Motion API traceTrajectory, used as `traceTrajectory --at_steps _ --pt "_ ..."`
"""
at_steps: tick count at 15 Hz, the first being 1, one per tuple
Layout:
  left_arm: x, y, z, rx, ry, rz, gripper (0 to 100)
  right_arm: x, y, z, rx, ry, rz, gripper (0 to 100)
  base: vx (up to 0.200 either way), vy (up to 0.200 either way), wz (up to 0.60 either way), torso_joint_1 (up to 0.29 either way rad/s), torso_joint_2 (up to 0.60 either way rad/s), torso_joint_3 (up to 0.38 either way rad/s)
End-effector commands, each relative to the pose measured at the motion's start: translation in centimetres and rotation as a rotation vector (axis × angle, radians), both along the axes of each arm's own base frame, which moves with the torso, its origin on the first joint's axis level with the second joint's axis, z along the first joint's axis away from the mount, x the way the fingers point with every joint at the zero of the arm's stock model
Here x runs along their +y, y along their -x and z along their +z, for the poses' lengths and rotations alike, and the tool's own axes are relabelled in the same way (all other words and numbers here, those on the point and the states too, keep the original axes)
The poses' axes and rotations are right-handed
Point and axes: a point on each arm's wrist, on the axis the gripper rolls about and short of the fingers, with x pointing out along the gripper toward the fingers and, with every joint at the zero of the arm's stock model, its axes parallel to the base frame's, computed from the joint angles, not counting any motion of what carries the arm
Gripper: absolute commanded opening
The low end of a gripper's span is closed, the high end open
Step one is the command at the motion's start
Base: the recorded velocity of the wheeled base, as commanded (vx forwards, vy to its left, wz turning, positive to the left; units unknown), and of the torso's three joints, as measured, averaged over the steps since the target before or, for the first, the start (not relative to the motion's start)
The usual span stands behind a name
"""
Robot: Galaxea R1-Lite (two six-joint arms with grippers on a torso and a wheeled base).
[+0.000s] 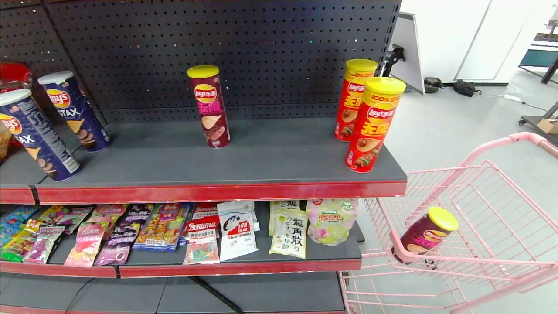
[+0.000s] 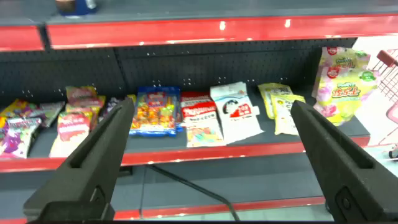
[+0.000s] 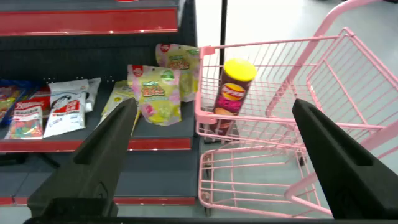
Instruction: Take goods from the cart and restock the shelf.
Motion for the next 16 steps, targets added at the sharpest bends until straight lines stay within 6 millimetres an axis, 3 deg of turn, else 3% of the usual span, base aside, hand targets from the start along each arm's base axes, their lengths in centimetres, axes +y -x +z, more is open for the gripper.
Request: traceTrajectory --at_steps 1,10,14,16 --pt "0.00 0.00 0.01 0.000 0.000 0.000 100 0.00 -0.01 0.01 0.001 -0.001 0.000 100 0.000 0.000 0.00 0.000 0.00 0.000" --pt "0.00 0.00 0.01 0.000 0.000 0.000 100 0.00 -0.01 0.01 0.001 -0.001 -0.002 100 0.000 0.000 -0.60 0.001 0.00 0.003" --pt "0.00 0.00 0.01 0.000 0.000 0.000 100 0.00 -0.01 0.01 0.001 -0.001 -0.002 100 0.000 0.000 0.00 0.000 0.00 0.000" --pt "0.00 0.00 0.01 0.000 -0.002 0.002 100 -0.01 -0.01 0.01 0.001 -0.001 -0.003 100 0.200 0.000 0.00 0.005 0.00 0.002"
